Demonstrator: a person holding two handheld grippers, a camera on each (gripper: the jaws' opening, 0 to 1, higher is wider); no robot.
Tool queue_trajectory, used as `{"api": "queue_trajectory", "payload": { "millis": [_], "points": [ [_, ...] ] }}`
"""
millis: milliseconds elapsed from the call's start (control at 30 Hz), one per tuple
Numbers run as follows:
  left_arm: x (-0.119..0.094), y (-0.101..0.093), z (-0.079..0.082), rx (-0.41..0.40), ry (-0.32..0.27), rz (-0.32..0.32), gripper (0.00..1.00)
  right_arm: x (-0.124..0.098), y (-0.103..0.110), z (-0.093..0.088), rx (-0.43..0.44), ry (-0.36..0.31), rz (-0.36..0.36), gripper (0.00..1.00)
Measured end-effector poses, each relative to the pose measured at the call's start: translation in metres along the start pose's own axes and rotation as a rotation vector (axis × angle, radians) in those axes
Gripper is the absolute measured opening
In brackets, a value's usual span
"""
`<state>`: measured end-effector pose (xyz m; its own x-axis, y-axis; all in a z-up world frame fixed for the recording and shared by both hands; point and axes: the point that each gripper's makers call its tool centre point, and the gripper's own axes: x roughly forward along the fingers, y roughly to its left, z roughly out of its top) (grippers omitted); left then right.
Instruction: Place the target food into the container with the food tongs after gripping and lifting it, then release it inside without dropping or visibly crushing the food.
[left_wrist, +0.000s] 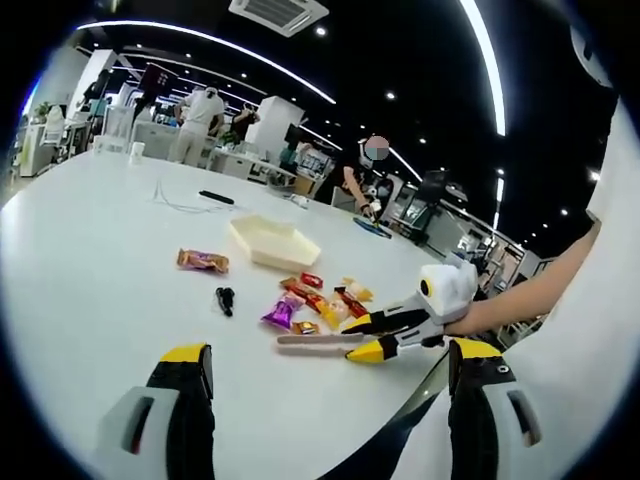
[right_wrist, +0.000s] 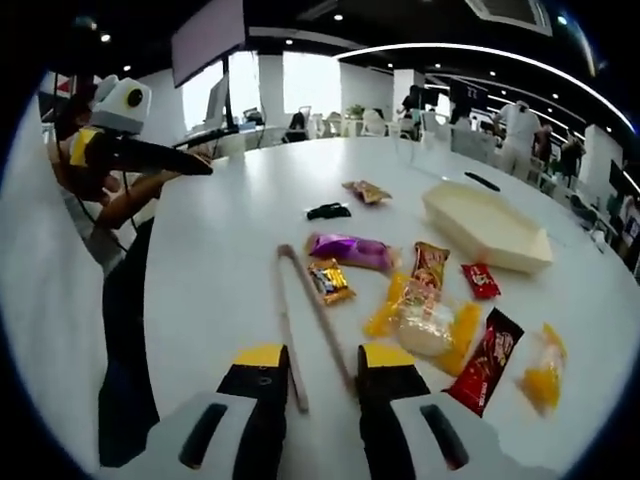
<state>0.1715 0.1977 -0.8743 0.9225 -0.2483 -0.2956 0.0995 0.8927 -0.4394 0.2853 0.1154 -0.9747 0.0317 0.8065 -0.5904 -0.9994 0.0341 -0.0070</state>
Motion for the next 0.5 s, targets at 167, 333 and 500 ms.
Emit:
{"api": "queue_trajectory", "payload": {
  "millis": [167, 333, 500],
  "points": [
    [0.0000, -0.0025, -0.0001, -0.003, -0.006, 0.001, 0.99, 0.0024, 0.0064, 0.0001, 0.008, 0.013, 0.005, 0.28],
    [-0.0002, -0.0038, 0.0001, -0.008, -0.012, 0.001, 0.99, 0.0030, 0.0061, -0.0006, -0.013, 0.012, 0.017, 0.29],
    [-0.0004, -0.0049, 0.0002, -0.004, -0.015, 0.001, 0.99, 0.0035, 0.0062, -0.0005, -0.009, 0.032, 0.024, 0.24]
  ]
}}
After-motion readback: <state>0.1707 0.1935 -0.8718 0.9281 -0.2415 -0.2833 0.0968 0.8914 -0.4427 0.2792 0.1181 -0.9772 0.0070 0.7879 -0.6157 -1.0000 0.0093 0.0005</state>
